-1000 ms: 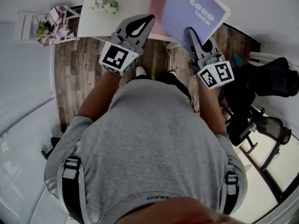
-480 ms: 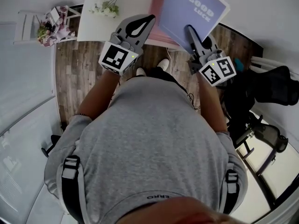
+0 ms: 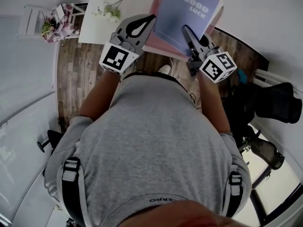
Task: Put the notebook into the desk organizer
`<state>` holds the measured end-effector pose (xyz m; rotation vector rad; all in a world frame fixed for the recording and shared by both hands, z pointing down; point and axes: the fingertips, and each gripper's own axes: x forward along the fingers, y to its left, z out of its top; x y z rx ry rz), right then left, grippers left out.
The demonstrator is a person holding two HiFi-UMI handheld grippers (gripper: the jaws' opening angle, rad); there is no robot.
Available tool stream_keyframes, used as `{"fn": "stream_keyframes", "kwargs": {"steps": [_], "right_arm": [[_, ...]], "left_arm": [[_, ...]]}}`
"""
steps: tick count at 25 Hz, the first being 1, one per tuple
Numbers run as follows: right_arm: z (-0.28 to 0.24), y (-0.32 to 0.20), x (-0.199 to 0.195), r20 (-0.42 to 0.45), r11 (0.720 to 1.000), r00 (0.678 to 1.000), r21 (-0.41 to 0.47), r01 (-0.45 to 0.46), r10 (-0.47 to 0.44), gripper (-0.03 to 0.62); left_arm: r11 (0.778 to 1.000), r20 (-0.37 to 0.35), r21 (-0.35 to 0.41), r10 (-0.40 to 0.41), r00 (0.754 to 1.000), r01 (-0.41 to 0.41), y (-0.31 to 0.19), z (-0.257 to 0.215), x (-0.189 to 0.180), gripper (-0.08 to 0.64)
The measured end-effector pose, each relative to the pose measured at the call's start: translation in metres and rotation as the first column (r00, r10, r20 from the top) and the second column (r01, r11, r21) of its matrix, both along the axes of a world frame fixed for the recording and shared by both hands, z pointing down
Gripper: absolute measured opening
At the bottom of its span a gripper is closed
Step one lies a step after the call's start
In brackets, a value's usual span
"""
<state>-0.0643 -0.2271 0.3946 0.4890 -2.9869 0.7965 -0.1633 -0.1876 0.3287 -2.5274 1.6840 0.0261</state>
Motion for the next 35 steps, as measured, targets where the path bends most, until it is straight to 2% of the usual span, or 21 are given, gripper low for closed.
{"fn": "stream_keyframes", "kwargs": {"steps": [7, 12, 15, 18, 22, 31, 35], "right_arm": [[0.021, -0.007, -0.001, -0.001, 0.980, 0.997, -0.186, 0.073, -0.075, 0.041], [0.038, -0.014, -0.019, -0.003, 0.939, 0.997, -0.334, 0.077, -0.082, 0.041], [0.042, -0.019, -0.015, -0.002, 0.917, 0.997, -0.392, 0.068, -0.074, 0.043], [0.050, -0.019, -0.015, -0.016, 0.902, 0.997, -0.428, 0.060, -0.074, 0.043], [0.059, -0.021, -0.034, -0.057, 0.894, 0.994, -0.443, 0.058, -0.092, 0.043], [0.075, -0.033, -0.037, -0.033, 0.846, 0.993, -0.527, 0.082, -0.117, 0.044], [0.087, -0.039, -0.036, -0.077, 0.833, 0.991, -0.551, 0.052, -0.113, 0.048]], "left_arm": [[1.000, 0.025, 0.005, -0.026, 0.999, 0.025, -0.017, -0.004, 0.003, 0.018], [1.000, 0.016, 0.002, 0.010, 1.000, -0.010, -0.022, 0.000, -0.016, 0.018], [0.999, 0.010, 0.001, 0.039, 0.999, -0.039, -0.026, 0.000, -0.010, 0.018], [0.998, 0.006, -0.005, 0.056, 0.998, -0.056, -0.031, 0.002, -0.009, 0.018], [0.997, 0.000, -0.005, 0.080, 0.997, -0.080, -0.037, 0.007, -0.023, 0.018], [0.992, -0.013, 0.004, 0.129, 0.992, -0.129, -0.052, 0.004, -0.017, 0.018], [0.990, -0.007, -0.004, 0.140, 0.990, -0.140, -0.057, 0.007, -0.015, 0.018]]}}
